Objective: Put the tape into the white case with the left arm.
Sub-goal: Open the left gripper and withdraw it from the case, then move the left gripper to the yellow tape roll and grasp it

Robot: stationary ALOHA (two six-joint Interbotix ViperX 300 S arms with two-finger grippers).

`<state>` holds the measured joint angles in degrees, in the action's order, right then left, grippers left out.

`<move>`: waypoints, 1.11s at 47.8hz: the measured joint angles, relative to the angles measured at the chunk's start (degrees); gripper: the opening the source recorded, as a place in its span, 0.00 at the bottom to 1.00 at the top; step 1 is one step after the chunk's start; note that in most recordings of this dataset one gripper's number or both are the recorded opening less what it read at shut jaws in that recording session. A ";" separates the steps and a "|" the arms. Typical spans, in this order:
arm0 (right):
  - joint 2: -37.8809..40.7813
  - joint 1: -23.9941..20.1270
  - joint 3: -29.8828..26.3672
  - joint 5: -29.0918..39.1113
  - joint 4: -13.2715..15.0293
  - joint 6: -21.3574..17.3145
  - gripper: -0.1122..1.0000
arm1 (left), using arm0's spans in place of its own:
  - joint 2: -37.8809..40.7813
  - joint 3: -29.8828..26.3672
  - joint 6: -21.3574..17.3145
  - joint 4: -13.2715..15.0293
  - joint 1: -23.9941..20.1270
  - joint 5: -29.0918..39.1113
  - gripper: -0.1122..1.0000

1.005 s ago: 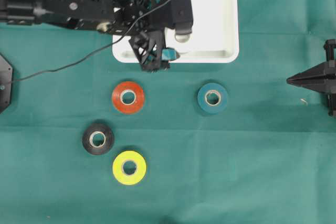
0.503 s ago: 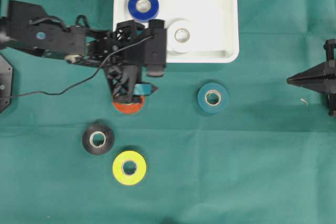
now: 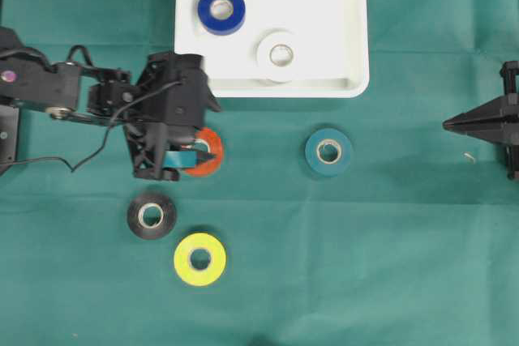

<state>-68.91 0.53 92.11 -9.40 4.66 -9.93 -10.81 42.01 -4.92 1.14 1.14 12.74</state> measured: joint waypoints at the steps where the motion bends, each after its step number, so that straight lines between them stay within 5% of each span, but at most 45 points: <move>1: 0.00 0.00 0.00 0.00 0.00 0.00 0.02 | -0.53 0.70 -0.09 0.00 0.00 -0.62 0.89; 24: 0.00 0.00 0.00 0.00 0.00 0.00 0.02 | -8.88 11.43 0.09 0.09 1.14 -10.90 0.89; 53: 0.00 0.00 0.00 0.00 0.00 0.00 0.02 | -13.89 16.52 0.26 0.26 1.85 -12.74 0.89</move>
<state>-68.91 0.53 92.11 -9.40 4.66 -9.93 -24.70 58.54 -4.66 1.41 2.99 0.00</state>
